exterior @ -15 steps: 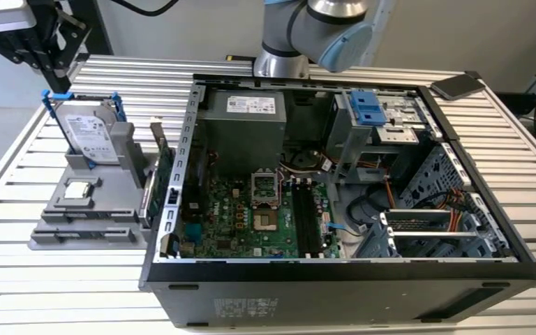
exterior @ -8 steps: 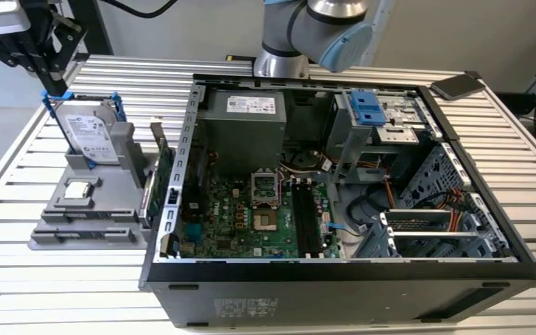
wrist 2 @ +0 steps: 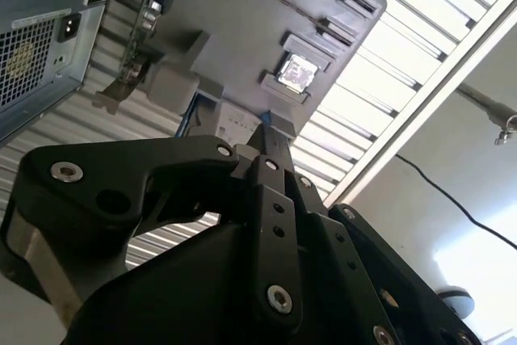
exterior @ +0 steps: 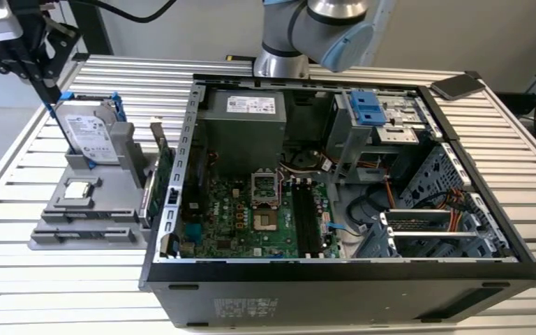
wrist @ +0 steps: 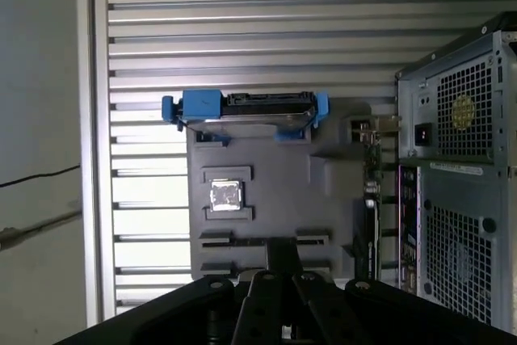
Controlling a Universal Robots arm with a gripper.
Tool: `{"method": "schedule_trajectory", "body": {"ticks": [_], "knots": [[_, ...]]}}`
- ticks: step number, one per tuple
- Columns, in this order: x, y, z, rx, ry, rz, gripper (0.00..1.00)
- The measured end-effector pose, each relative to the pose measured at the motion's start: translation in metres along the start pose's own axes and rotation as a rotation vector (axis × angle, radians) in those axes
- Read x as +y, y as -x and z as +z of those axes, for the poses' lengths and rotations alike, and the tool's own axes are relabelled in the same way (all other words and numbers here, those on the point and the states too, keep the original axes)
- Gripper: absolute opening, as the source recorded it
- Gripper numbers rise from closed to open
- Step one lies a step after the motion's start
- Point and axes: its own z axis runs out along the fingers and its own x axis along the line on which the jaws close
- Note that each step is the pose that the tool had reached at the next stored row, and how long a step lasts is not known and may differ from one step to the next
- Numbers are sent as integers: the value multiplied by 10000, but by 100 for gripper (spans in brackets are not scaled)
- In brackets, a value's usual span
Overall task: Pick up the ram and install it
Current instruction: 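Reach for the ram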
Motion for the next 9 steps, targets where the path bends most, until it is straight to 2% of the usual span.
{"method": "schedule_trajectory", "body": {"ticks": [9], "knots": [[-162,-13,-8,9,0,-191,0]]}}
